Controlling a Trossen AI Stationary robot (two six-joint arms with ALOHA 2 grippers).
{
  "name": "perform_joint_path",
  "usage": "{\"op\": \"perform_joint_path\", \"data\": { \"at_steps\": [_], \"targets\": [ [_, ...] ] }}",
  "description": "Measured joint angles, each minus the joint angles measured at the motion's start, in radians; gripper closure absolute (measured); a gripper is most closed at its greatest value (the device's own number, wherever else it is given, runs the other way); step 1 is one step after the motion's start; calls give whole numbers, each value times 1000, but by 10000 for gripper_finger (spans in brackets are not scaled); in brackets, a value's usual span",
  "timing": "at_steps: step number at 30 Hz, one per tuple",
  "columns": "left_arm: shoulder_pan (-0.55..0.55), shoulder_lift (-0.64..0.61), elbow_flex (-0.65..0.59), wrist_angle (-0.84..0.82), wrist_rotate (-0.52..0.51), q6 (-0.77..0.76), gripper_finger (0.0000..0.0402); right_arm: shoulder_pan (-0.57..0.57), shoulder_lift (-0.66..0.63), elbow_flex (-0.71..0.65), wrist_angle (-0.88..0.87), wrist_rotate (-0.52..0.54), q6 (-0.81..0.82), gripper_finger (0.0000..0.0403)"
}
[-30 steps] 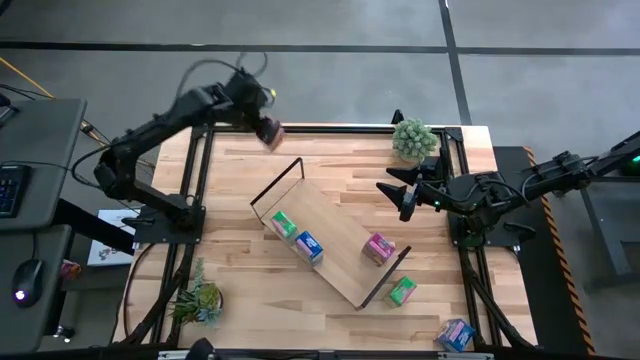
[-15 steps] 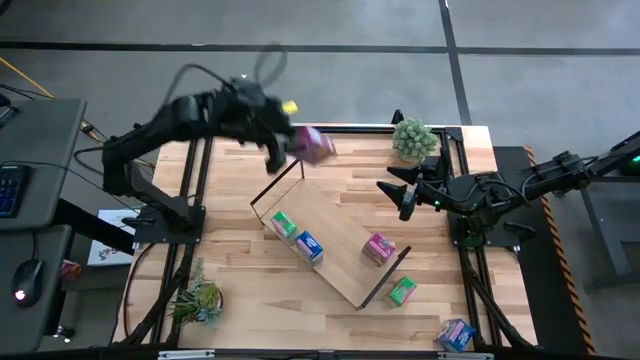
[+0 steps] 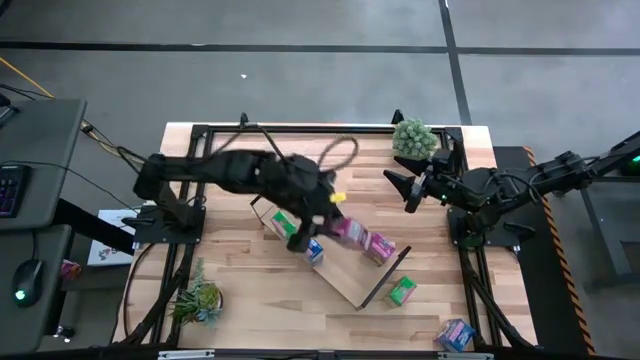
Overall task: Stack cereal on shelf
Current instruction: Put the violet cereal box on the shelf aligned with the other violet cereal box
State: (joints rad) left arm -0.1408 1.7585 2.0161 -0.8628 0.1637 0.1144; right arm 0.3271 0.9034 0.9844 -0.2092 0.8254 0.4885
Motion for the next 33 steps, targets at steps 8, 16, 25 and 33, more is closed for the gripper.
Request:
{"op": "perform_joint_path", "data": {
  "at_steps": [8, 16, 25, 33],
  "targets": [
    [-71, 78, 12, -39, 129, 187, 238, 0, 0, 0, 3, -107, 52, 114],
    [-144, 144, 12, -87, 60, 449, 238, 0, 1, 0, -2, -146, 54, 114],
    [-168, 265, 10, -96, 10, 526, 238, 0, 1, 0, -9, -126, 100, 114],
    [-160, 316, 10, -106, -43, 544, 238, 0, 1, 0, -13, -126, 117, 114]
  ]
}}
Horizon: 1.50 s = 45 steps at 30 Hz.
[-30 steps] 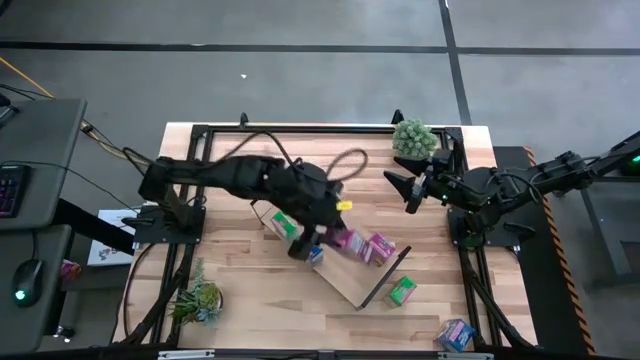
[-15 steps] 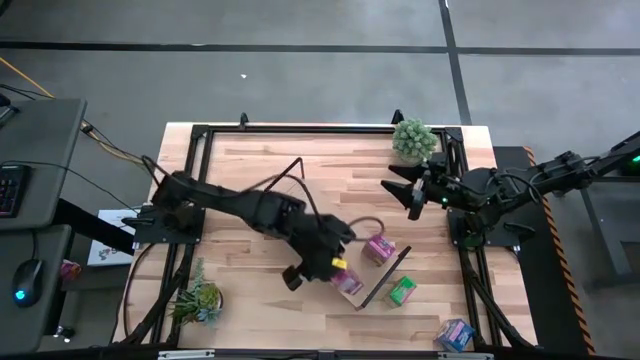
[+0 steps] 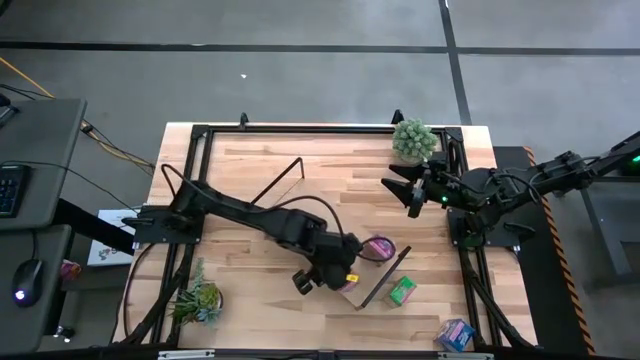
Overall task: Stack cereal on shelf
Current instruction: Put the violet cereal box on the shelf aligned with the other violet cereal box
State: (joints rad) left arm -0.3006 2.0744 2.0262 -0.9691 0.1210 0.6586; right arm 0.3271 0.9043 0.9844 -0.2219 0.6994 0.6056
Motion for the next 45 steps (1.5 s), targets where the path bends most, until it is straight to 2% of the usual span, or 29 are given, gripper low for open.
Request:
{"op": "perform_joint_path", "data": {
  "at_steps": [10, 32, 45],
  "targets": [
    [7, 19, 3, -15, 32, -33, 238, 0, 0, 0, -21, 2, -2, 114],
    [6, 58, 1, -12, 26, -18, 238, 0, 0, 0, -66, 2, -3, 114],
    [6, 60, 1, 17, 26, -22, 174, 0, 0, 0, -78, 2, -3, 114]
  ]
}}
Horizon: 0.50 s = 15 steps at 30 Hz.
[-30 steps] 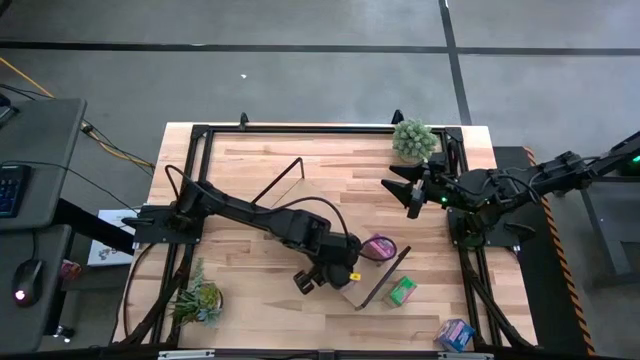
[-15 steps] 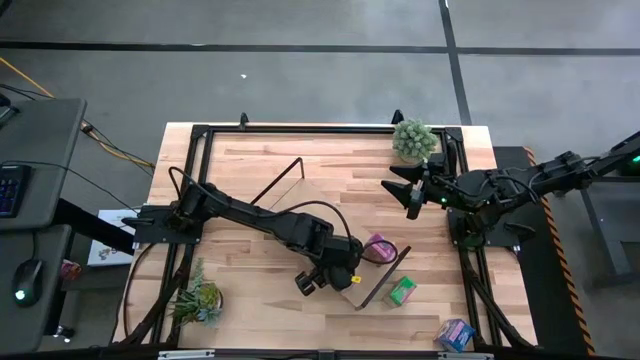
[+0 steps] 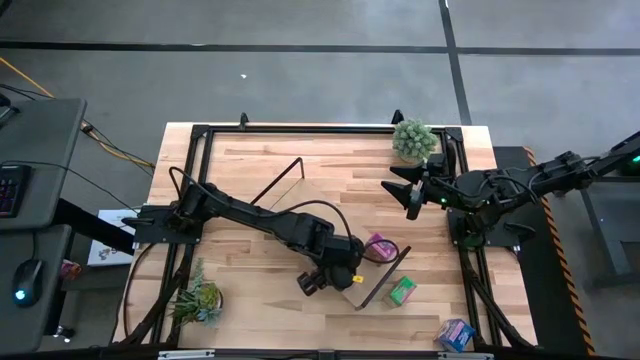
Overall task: Stack cereal on shelf
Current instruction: Put the violet cereal box on the shelf aligned with the other violet cereal box
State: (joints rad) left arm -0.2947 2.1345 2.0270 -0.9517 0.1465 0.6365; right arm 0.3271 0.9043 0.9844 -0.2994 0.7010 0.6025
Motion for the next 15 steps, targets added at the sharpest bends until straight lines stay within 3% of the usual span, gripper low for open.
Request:
{"op": "perform_joint_path", "data": {
  "at_steps": [15],
  "targets": [
    [0, -15, -1, 23, 0, -41, 163, 0, 0, 0, -12, 0, 0, 114]
  ]
}}
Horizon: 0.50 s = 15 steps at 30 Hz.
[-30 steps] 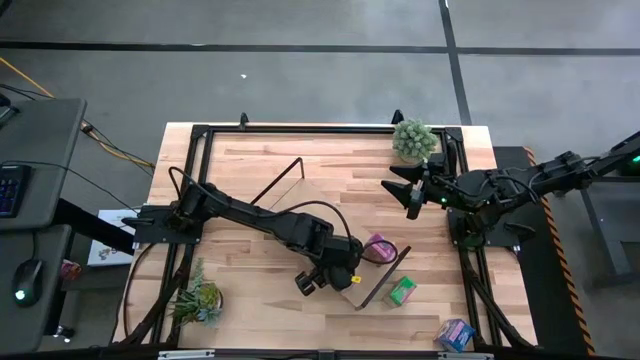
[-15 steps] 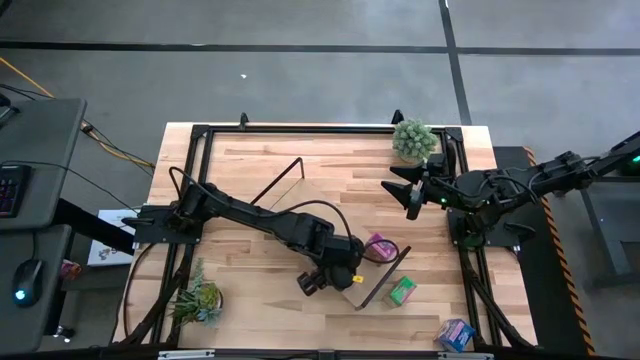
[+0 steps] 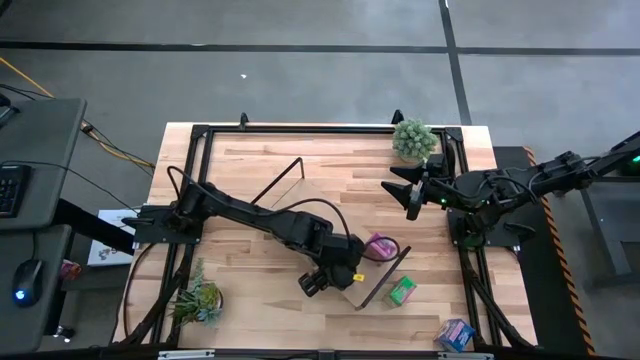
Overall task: Stack cereal on shelf
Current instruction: Put the violet cereal box on the shelf aligned with the other violet cereal box, then adjust the violet cereal box in the back on the shelf
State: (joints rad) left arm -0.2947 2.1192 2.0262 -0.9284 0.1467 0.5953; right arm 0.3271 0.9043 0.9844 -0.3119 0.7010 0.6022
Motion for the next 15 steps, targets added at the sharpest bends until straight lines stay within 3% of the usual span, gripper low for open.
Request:
{"op": "perform_joint_path", "data": {
  "at_steps": [8, 15],
  "targets": [
    [1, -19, 0, -17, -14, 2, 163, 0, 0, 0, -2, 13, -8, 114],
    [23, -69, 0, -49, -87, 35, 163, 0, 0, 0, -6, 32, -27, 114]
  ]
}}
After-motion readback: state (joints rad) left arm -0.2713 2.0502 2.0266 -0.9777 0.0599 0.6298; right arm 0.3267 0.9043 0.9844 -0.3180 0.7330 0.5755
